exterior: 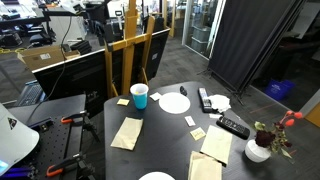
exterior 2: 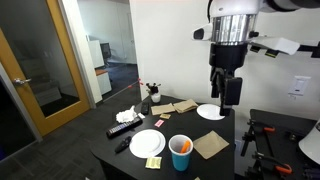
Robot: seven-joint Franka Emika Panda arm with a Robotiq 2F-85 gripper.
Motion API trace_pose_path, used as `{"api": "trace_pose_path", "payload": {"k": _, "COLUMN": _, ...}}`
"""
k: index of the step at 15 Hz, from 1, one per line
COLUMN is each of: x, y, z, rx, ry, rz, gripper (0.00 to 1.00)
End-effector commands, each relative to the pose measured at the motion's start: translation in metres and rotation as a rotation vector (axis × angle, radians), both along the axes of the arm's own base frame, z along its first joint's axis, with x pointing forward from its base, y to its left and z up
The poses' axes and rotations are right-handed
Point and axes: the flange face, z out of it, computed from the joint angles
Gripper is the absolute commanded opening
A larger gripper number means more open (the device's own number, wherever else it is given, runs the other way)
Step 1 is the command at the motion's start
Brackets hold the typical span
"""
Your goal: Remove the marker from the cup and put it on the table
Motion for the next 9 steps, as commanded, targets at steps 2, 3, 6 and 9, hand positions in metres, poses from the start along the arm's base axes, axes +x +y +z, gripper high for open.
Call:
{"api": "trace_pose_path", "payload": {"k": 2, "x": 0.014, "y": -0.01, "z": -0.029, "rx": 0.005, "ry": -0.03, "rz": 0.041, "gripper": 1.0}}
{"api": "trace_pose_path", "payload": {"k": 3, "x": 0.017, "y": -0.012, "z": -0.035, "rx": 0.01, "ry": -0.032, "rz": 0.048, "gripper": 1.0}}
{"api": "trace_pose_path", "payload": {"k": 6, "x": 0.024, "y": -0.017, "z": -0.053, "rx": 0.02, "ry": -0.03, "rz": 0.066, "gripper": 1.0}}
{"api": "trace_pose_path", "payload": {"k": 9, "x": 0.03, "y": -0.021, "z": -0.071, "rx": 0.023, "ry": -0.009, "rz": 0.084, "gripper": 1.0}}
